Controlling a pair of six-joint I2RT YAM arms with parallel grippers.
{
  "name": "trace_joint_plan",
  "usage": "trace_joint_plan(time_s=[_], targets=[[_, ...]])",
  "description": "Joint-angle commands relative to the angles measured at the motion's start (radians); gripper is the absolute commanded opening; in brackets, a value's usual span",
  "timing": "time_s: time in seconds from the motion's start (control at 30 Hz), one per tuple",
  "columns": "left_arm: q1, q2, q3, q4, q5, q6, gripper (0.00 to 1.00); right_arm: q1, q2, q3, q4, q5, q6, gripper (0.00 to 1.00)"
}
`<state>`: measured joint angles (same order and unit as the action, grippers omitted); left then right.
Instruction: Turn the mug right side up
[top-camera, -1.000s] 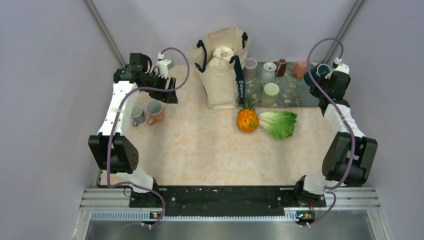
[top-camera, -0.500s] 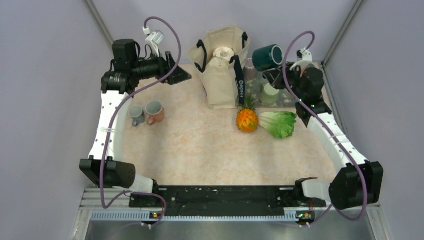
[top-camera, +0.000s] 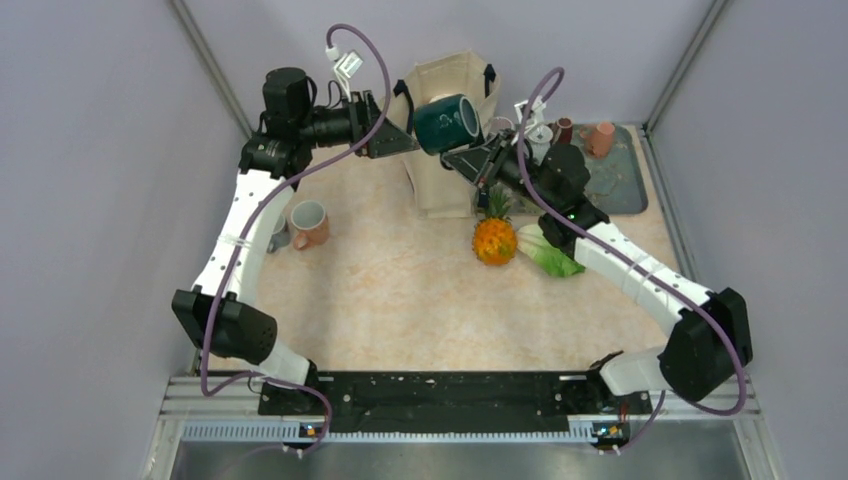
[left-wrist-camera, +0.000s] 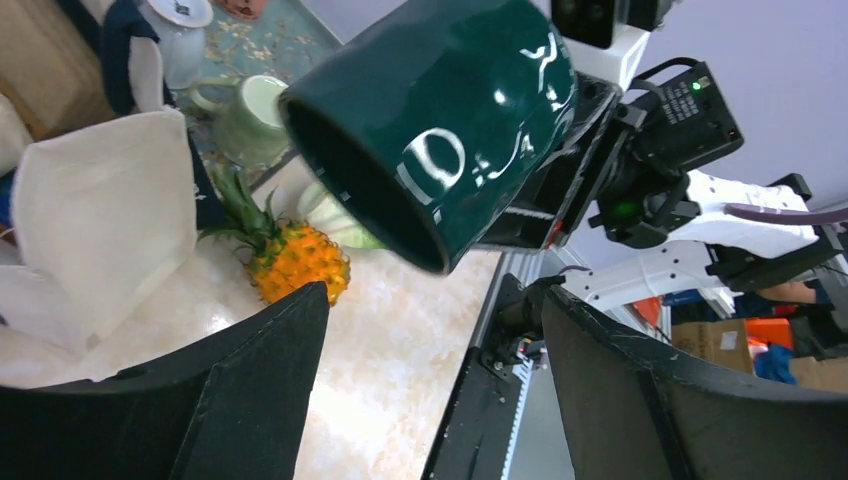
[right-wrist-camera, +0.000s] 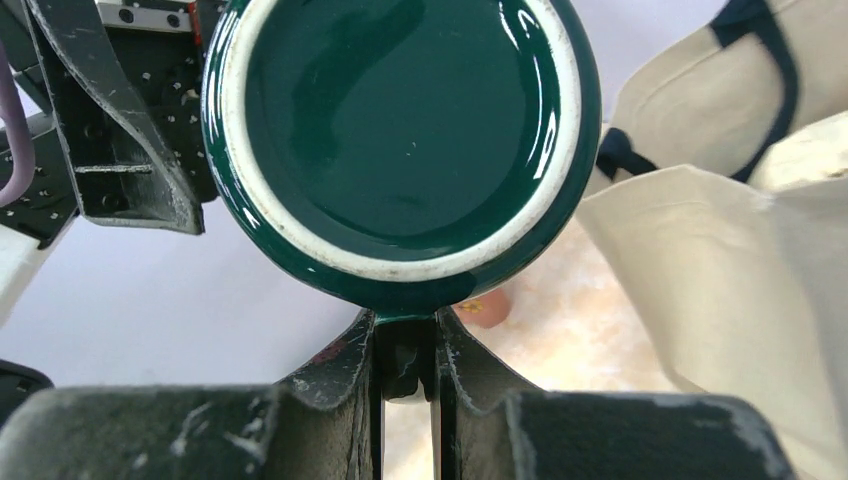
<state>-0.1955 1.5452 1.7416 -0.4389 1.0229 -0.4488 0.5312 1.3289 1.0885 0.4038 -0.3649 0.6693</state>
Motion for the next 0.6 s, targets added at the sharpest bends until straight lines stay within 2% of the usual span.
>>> trace_joint_plan(time_s=[0.0, 0.37, 0.5, 0.57], targets=[[-0.021, -0.001, -0.024, 0.120, 0.038, -0.069, 0.82, 0.047, 0.049, 0.103, 0.192, -0.024, 0.054, 0.00], [-0.034, -0.010, -0.049, 0.213, 0.076, -0.143, 0.64, 0.118, 0.184, 0.161, 0.295, -0.100, 0.170, 0.00], [-0.035, -0.007, -0.020, 0.165, 0.048, -0.073, 0.47, 0.152, 0.226, 0.165, 0.334, -0.132, 0.227, 0.00], [-0.035, -0.007, 0.003, 0.100, 0.016, -0.009, 0.24, 0.164, 0.242, 0.170, 0.322, -0.140, 0.229, 0.00]])
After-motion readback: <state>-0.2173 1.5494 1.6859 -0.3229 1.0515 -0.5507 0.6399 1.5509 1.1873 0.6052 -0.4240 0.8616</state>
